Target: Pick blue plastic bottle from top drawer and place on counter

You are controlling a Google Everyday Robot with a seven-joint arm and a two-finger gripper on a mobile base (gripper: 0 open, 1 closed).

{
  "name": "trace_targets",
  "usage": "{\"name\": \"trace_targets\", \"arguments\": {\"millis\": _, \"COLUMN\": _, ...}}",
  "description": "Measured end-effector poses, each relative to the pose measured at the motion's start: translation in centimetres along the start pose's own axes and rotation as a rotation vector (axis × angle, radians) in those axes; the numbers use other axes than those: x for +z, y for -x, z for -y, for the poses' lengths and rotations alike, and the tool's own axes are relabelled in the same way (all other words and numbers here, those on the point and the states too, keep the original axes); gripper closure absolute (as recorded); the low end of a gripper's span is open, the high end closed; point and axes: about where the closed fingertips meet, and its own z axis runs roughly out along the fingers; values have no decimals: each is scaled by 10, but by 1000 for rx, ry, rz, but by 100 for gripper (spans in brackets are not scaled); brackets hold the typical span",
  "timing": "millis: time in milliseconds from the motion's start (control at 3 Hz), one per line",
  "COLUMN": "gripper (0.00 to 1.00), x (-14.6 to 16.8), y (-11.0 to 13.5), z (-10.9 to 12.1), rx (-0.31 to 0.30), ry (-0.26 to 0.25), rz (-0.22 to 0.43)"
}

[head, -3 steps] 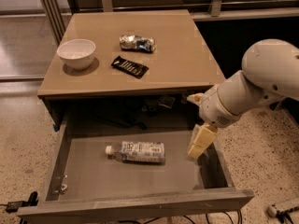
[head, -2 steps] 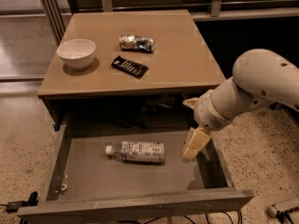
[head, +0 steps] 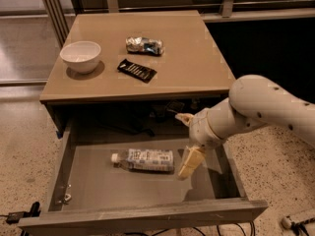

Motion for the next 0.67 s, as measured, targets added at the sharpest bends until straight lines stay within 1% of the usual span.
{"name": "trace_targets", "arguments": {"millis": 333, "gripper": 0, "x": 26, "y": 7, "z": -4, "rx": -47, "ry": 8, "rz": 70}}
{"name": "trace_targets", "arguments": {"millis": 667, "gripper": 0, "x": 51, "y": 8, "z": -8, "rx": -41, "ry": 12, "rz": 98}}
